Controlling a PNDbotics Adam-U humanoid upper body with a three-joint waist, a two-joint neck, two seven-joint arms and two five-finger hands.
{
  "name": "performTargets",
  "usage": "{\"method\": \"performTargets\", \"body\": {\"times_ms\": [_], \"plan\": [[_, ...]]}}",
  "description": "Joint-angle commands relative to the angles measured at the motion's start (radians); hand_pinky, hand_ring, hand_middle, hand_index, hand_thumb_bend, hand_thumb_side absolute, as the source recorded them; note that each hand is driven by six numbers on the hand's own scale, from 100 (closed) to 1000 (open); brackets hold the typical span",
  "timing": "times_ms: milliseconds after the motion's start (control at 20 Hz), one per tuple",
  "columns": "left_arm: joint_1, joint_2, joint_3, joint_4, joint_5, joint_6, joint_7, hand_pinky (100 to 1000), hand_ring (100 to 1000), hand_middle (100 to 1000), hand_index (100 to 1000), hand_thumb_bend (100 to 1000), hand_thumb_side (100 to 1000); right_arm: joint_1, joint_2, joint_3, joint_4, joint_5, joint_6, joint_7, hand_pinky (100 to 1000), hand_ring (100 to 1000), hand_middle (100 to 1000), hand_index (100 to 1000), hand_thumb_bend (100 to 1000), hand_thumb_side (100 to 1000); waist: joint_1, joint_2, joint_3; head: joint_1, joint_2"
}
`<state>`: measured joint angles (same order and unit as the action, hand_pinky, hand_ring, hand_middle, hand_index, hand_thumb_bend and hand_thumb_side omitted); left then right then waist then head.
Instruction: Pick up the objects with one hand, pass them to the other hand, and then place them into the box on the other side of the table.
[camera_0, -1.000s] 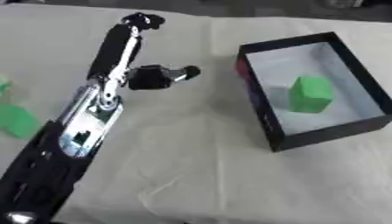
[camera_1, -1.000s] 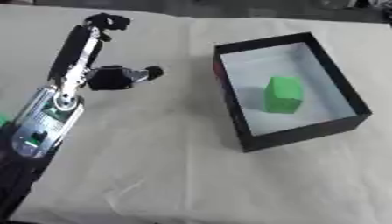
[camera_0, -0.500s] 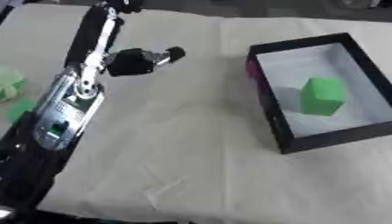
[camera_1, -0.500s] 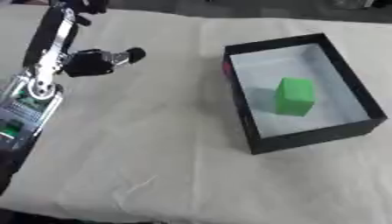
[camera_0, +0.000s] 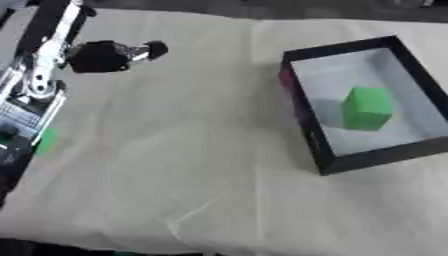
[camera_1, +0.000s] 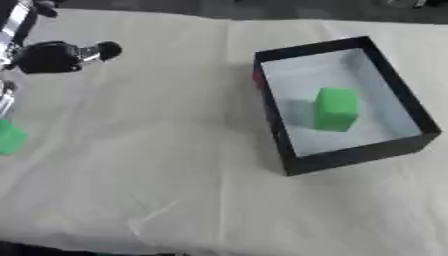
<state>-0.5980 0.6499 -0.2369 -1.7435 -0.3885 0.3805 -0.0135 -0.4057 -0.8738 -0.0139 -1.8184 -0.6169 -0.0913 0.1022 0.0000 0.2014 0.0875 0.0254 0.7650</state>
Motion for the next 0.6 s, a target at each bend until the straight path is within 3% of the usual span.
{"method": "performTargets", "body": {"times_ms": [50, 600], "plan": [[-0.002, 0.087, 0.038, -0.016, 0.012, 0.009, -0.062, 805, 841, 761, 859, 805, 499, -0.006, -0.042, -0.021, -0.013, -0.004, 0.006, -0.001, 966, 1000, 1000, 1000, 100, 470, 0.015, -0.005, -0.002, 0.006, 0.005], [0.026, 0.271, 0.067, 0.053, 0.034, 0.037, -0.213, 809, 839, 766, 868, 811, 566, 0.001, -0.054, -0.022, -0.012, -0.043, -0.005, 0.015, 987, 1000, 1000, 1000, 100, 470, 0.024, -0.005, -0.008, 0.030, 0.005]]}}
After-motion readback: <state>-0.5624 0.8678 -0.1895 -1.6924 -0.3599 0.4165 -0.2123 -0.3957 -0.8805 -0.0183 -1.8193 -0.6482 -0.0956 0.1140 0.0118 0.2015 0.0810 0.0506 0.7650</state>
